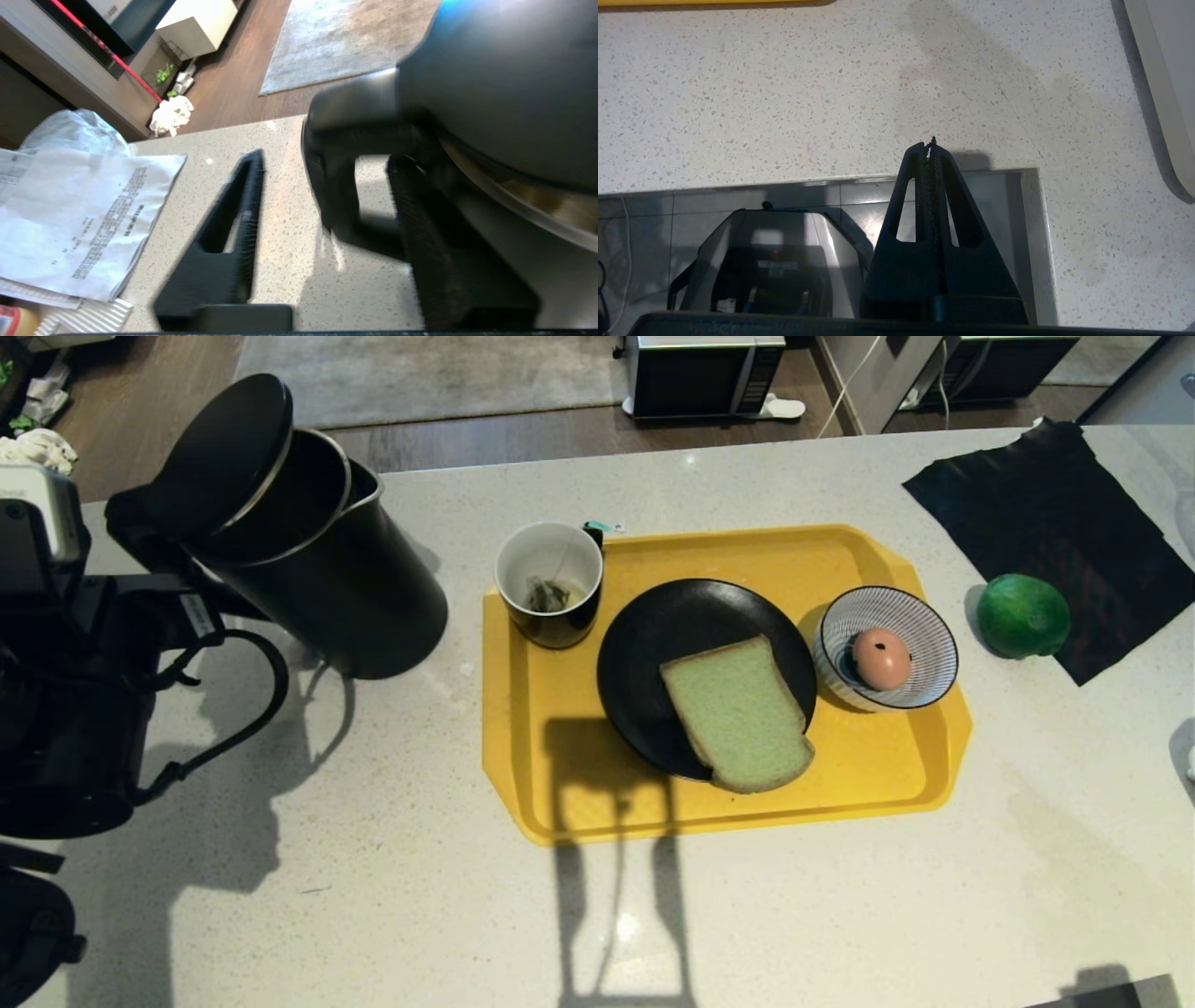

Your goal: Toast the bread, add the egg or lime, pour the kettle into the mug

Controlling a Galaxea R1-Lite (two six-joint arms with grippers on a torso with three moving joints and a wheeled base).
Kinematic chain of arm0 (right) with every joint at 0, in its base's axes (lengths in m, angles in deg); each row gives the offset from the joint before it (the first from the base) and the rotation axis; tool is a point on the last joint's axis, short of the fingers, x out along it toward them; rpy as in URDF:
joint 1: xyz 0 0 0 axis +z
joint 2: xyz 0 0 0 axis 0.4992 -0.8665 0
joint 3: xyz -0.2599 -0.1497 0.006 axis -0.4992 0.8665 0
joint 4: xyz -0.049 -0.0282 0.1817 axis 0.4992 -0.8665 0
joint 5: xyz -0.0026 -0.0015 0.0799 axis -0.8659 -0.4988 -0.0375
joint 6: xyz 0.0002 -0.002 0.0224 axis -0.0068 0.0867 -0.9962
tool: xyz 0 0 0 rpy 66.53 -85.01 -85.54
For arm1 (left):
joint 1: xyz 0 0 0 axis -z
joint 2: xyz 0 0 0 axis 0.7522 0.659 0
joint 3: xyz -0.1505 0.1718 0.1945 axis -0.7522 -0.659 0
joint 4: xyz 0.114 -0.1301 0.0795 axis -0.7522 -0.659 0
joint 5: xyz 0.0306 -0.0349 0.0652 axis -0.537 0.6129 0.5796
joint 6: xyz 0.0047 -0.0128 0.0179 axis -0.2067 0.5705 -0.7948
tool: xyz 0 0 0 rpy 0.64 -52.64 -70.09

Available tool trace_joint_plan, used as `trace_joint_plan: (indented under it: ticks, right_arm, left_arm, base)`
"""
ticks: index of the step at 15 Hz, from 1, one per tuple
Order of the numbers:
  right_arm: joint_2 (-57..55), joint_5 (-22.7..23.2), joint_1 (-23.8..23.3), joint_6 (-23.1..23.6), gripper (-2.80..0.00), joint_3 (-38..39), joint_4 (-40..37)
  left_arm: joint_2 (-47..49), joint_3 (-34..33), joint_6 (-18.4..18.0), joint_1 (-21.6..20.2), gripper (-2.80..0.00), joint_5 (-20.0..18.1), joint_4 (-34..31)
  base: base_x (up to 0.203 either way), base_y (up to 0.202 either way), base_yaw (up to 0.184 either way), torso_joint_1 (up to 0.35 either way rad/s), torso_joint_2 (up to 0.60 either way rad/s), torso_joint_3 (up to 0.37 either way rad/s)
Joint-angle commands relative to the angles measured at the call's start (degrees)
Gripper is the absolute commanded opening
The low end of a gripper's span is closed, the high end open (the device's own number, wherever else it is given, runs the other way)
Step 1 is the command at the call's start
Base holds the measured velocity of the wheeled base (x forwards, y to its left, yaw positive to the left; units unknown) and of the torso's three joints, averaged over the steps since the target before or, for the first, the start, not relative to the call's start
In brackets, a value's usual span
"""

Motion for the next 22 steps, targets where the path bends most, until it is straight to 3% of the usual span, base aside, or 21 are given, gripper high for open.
trace_joint_plan:
  ticks: [1, 7, 15, 18, 22]
  right_arm:
    - [-0.1, 0.0, 0.0, 0.0, -2.8, 0.0, 0.0]
    - [0.0, 0.0, 0.0, 0.0, -2.8, 0.0, 0.0]
    - [-0.1, 0.0, 0.0, 0.0, -2.8, 0.0, 0.0]
    - [-0.1, 0.0, 0.0, 0.0, -2.8, 0.0, 0.0]
    - [0.0, 0.0, 0.0, 0.0, -2.8, 0.0, -0.1]
  left_arm:
    - [-0.6, 0.0, -0.3, 1.3, 0.0, 0.2, 0.4]
    - [-4.3, -3.0, -4.9, 7.2, 0.0, 0.7, 0.4]
    - [-16.9, -18.5, -9.5, 12.1, 0.0, 0.9, 0.4]
    - [-20.2, -18.5, -14.2, 14.1, 0.0, 0.6, 0.4]
    - [-20.1, -12.8, -16.0, 15.7, 0.0, 2.0, 0.4]
  base:
    - [0.0, 0.0, 0.0, 0.0, 0.0, 0.0]
    - [0.0, 0.0, 0.0, 0.0, 0.0, 0.0]
    - [0.0, 0.0, 0.0, 0.0, 0.0, 0.0]
    - [0.0, 0.0, 0.0, 0.0, 0.0, 0.0]
    - [0.0, 0.0, 0.0, 0.0, 0.0, 0.0]
